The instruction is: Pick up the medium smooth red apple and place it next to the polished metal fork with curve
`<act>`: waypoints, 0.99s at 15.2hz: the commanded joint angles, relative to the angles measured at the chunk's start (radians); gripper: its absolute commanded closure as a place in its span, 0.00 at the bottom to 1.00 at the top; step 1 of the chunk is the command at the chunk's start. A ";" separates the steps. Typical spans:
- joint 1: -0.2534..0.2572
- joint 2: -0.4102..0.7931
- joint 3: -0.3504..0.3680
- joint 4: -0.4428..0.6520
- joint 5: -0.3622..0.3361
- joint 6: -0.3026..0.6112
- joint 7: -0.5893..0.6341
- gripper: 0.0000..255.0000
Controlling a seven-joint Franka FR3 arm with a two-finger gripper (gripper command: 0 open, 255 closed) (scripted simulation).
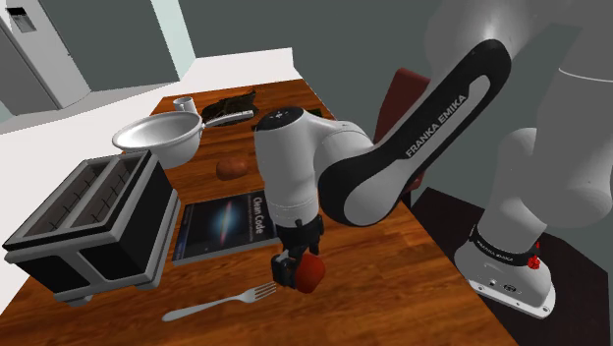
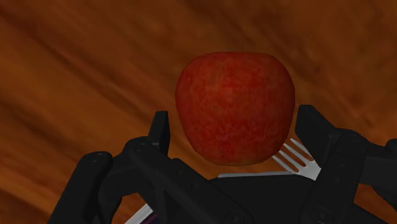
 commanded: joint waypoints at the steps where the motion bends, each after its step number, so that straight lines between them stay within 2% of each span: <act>1: 0.000 0.001 0.000 0.000 0.000 0.000 0.000 0.00; 3: 0.002 0.000 0.002 -0.001 0.000 0.000 0.003 0.00; 7: -0.004 -0.077 -0.006 0.058 0.034 -0.131 -0.023 0.00; 15: -0.004 -0.077 -0.006 0.058 0.034 -0.131 -0.023 0.00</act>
